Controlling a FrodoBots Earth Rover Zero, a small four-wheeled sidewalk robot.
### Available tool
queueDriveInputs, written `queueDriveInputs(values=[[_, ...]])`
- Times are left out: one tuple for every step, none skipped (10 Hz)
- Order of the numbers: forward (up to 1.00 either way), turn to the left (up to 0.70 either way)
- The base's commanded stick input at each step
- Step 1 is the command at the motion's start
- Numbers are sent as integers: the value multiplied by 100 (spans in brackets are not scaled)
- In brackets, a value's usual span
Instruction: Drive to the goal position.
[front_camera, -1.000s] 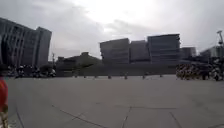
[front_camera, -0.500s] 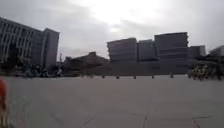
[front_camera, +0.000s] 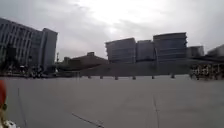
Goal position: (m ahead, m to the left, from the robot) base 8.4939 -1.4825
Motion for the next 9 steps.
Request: queueDriveInputs(values=[[100, 0], [100, 0], [100, 0], [100, 0], [100, 0], [100, 0], [100, 0], [99, 0], [93, 0]])
